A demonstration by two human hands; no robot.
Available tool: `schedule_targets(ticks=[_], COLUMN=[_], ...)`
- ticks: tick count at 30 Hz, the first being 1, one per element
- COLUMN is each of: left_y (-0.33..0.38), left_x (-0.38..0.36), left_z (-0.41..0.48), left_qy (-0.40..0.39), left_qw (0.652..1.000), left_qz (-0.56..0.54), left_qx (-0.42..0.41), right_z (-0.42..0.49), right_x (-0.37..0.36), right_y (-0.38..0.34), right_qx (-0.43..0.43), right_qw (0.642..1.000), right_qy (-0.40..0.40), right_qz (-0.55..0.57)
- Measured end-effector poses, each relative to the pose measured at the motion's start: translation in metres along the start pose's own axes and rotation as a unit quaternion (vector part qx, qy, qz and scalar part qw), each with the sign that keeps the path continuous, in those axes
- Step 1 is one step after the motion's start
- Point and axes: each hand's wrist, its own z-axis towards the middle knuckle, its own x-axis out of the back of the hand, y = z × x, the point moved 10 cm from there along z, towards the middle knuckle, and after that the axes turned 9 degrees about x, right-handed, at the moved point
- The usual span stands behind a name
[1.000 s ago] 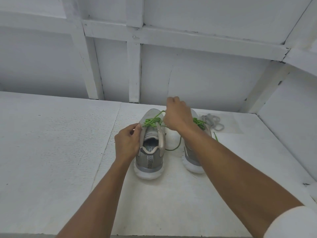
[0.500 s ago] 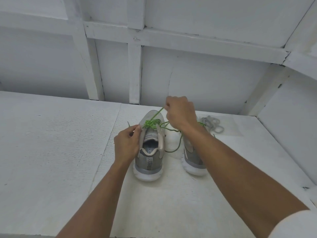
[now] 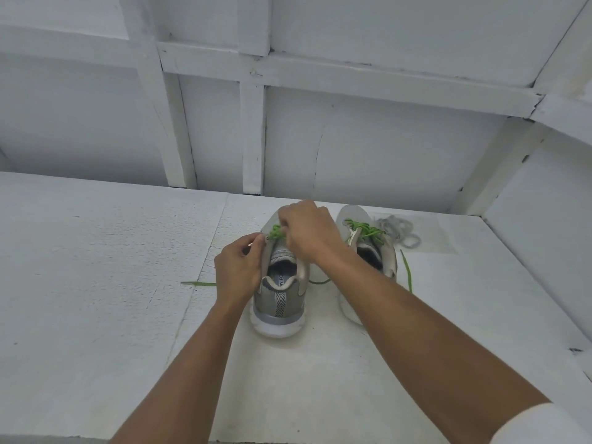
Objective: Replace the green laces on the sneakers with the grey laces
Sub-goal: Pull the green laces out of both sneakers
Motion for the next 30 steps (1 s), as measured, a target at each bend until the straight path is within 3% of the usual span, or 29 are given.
schedule_targets(ticks=[3, 6, 11, 15, 23, 30], left_y=[-0.002, -0.001, 0.001, 0.002, -0.002, -0.004], left_x=[0.000, 0.001, 0.001, 0.001, -0.001, -0.001], left_z=[0.000, -0.001, -0.003, -0.003, 0.000, 0.000], left_qy=[0.002, 0.004, 0.004, 0.002, -0.004, -0.003], left_qw=[1.000, 1.000, 1.000, 1.000, 1.000, 1.000], left_qz=[-0.007, -0.009, -0.008, -0.004, -0.009, -0.016], left_qx=[0.007, 0.011, 0.008, -0.001, 0.004, 0.013], right_z=[-0.005, -0.008, -0.005, -0.001, -0.002, -0.007], right_x=[0.027, 0.032, 0.008, -0.011, -0.002, 0.033], right_y=[0.031, 0.050, 0.018, -0.008, 0.001, 0.050], right_qx=[-0.063, -0.099, -0.040, 0.015, -0.014, -0.069], right_qw=[0.996, 0.992, 0.994, 0.998, 0.997, 0.989], right_qy=[0.069, 0.081, 0.038, 0.015, 0.034, 0.092], right_qz=[0.015, 0.016, 0.094, 0.056, 0.075, 0.097])
